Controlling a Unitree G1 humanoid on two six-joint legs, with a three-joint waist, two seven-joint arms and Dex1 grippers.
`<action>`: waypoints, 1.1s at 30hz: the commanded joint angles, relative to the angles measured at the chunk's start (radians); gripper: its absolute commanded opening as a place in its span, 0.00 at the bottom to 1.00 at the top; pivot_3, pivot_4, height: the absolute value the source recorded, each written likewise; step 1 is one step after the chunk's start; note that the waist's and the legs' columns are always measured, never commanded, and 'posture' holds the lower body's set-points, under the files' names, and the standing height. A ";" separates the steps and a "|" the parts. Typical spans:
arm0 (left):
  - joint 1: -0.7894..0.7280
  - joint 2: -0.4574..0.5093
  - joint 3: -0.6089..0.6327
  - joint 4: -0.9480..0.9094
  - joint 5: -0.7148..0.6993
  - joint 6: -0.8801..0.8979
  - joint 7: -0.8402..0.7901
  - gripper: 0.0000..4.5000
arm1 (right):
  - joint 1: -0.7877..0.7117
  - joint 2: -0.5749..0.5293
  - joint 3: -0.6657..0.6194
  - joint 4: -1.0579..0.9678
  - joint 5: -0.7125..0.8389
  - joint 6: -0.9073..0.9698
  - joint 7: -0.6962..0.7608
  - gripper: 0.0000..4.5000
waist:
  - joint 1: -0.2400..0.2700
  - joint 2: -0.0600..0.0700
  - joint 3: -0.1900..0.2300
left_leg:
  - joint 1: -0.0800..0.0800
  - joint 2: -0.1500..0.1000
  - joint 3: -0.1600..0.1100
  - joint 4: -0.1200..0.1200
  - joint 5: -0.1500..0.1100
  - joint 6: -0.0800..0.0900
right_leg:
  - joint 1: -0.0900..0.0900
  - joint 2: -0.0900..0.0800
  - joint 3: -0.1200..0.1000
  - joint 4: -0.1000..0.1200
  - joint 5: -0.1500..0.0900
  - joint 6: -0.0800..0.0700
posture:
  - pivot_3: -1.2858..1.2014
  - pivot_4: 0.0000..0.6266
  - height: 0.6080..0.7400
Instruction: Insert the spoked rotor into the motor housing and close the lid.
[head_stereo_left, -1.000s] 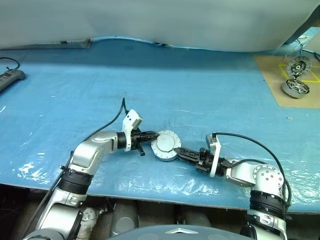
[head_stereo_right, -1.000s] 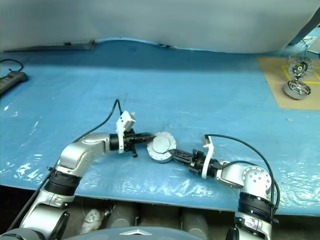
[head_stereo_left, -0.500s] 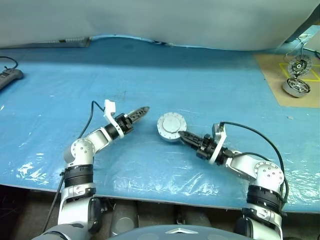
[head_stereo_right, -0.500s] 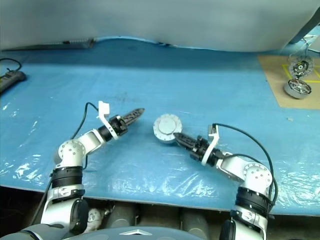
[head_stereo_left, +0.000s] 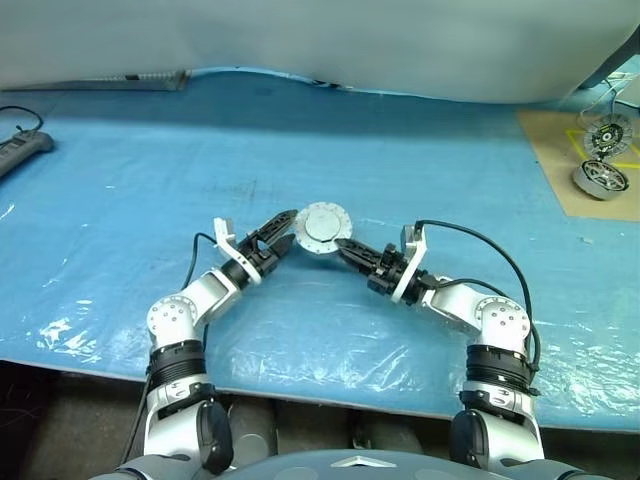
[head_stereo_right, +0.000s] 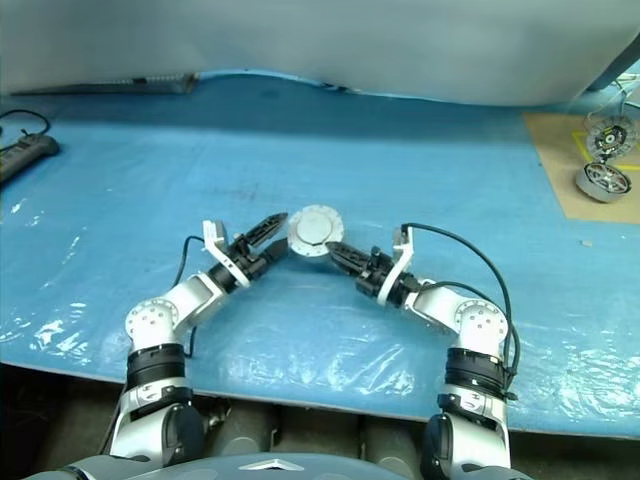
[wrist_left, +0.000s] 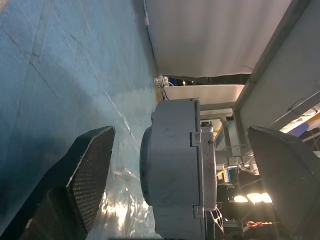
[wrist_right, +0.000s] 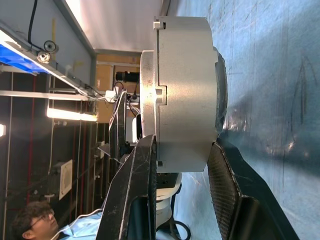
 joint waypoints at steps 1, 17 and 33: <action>0.001 -0.016 -0.026 -0.018 -0.037 0.006 -0.002 1.00 | -0.014 0.005 0.012 -0.043 0.072 0.014 0.028 0.24 | 0.000 0.000 0.000 | 0.000 0.000 0.000 0.001 0.000 0.000 | 0.000 0.000 0.000 0.000 0.000 0.000 | 0.52 0.24 1.00; -0.015 -0.042 -0.050 0.004 -0.131 0.071 0.027 0.58 | 0.026 0.006 0.072 -0.109 0.053 -0.009 0.029 0.24 | 0.000 0.000 0.000 | -0.001 0.000 -0.001 0.005 0.000 0.000 | 0.001 0.000 0.000 0.001 0.002 0.002 | 0.52 0.24 1.00; -0.283 0.066 -0.073 0.391 0.154 -0.295 0.001 0.53 | 0.114 -0.179 0.443 -0.287 -0.756 -0.762 0.224 0.88 | 0.007 -0.001 0.000 | -0.001 -0.003 -0.002 0.008 0.000 0.000 | 0.005 -0.004 0.000 -0.001 0.005 0.007 | 0.52 0.24 1.00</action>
